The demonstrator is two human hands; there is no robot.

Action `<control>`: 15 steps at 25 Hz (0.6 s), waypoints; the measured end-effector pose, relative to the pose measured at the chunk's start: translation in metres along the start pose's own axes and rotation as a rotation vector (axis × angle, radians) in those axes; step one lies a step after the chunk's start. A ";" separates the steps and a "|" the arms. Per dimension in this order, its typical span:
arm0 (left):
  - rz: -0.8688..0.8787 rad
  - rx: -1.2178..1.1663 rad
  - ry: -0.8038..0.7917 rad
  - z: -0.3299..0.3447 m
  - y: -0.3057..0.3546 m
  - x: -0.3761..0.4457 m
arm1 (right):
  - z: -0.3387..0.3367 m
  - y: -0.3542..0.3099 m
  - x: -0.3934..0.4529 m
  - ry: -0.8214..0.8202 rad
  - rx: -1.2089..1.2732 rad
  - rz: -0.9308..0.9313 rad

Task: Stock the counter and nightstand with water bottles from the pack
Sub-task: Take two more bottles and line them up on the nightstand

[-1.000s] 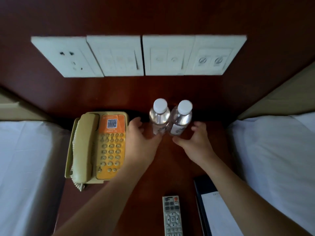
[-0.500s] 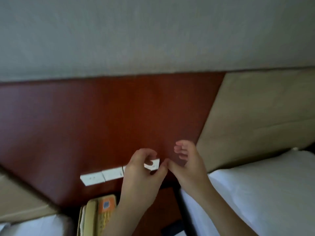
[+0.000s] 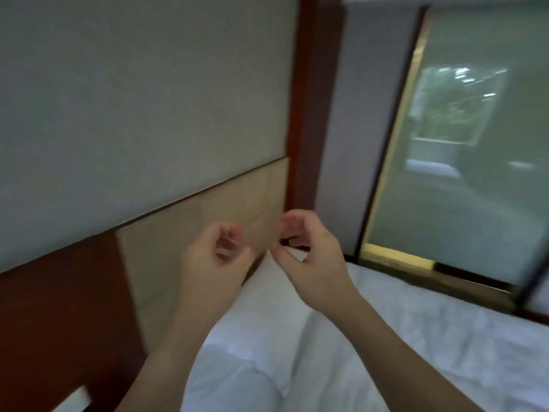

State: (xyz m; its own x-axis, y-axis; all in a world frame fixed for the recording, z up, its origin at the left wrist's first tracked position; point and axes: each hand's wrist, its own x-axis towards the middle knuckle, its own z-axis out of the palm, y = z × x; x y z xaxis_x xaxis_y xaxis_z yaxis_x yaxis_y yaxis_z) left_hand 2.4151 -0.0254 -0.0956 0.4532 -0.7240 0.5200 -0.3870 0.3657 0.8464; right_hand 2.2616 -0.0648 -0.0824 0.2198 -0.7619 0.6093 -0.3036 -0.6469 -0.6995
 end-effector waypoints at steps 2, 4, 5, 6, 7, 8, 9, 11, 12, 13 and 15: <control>0.053 -0.079 -0.151 0.060 0.037 -0.021 | -0.081 0.000 -0.020 0.129 -0.085 0.016; 0.112 -0.183 -0.342 0.136 0.082 -0.058 | -0.174 0.004 -0.058 0.279 -0.192 0.069; 0.133 -0.233 -0.414 0.170 0.104 -0.081 | -0.218 0.005 -0.080 0.344 -0.243 0.099; 0.149 -0.290 -0.488 0.207 0.129 -0.108 | -0.265 0.004 -0.105 0.418 -0.298 0.126; 0.171 -0.341 -0.560 0.241 0.154 -0.138 | -0.310 0.002 -0.134 0.495 -0.340 0.149; 0.190 -0.395 -0.645 0.279 0.185 -0.175 | -0.360 -0.003 -0.169 0.577 -0.392 0.166; 0.205 -0.442 -0.728 0.310 0.215 -0.212 | -0.405 -0.010 -0.203 0.651 -0.445 0.185; 0.231 -0.540 -0.881 0.362 0.277 -0.290 | -0.489 -0.032 -0.274 0.762 -0.552 0.233; 0.244 -0.592 -0.944 0.384 0.307 -0.328 | -0.528 -0.045 -0.308 0.801 -0.603 0.260; 0.254 -0.639 -1.009 0.406 0.340 -0.370 | -0.568 -0.060 -0.346 0.833 -0.670 0.283; 0.273 -0.706 -1.106 0.441 0.393 -0.443 | -0.632 -0.085 -0.412 0.875 -0.791 0.331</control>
State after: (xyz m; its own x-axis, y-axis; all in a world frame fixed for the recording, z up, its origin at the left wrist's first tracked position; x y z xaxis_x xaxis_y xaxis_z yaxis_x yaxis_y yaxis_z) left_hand 1.7080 0.1814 -0.0436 -0.5847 -0.5470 0.5991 0.2862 0.5519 0.7833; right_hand 1.6109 0.3234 -0.0379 -0.5793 -0.4112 0.7038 -0.7731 0.0035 -0.6343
